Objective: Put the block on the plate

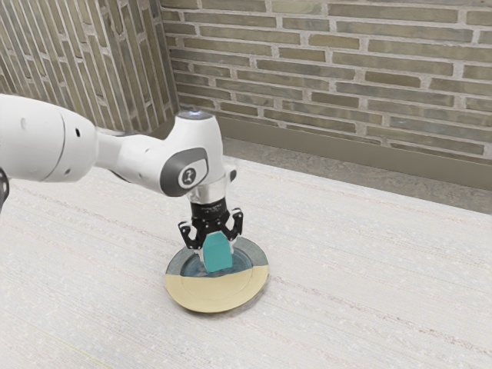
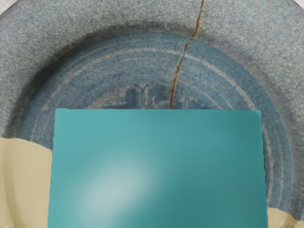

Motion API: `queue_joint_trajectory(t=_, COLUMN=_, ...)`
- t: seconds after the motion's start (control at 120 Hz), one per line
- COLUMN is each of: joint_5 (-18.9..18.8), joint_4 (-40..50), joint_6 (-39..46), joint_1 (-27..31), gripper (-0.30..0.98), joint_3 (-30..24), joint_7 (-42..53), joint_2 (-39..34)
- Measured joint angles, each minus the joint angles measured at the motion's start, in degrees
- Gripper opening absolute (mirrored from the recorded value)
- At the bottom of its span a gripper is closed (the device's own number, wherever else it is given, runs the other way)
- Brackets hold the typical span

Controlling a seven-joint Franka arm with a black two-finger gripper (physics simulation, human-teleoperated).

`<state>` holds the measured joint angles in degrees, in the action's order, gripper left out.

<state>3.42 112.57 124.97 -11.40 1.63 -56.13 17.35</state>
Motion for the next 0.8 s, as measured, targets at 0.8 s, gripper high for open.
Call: queue_joint_trajectory(t=0.8, joint_5=0.03, joint_4=-5.51, joint_6=-11.95, joint_1=6.09, gripper=0.68, joint_3=-1.34, joint_7=28.76, joint_2=-14.58)
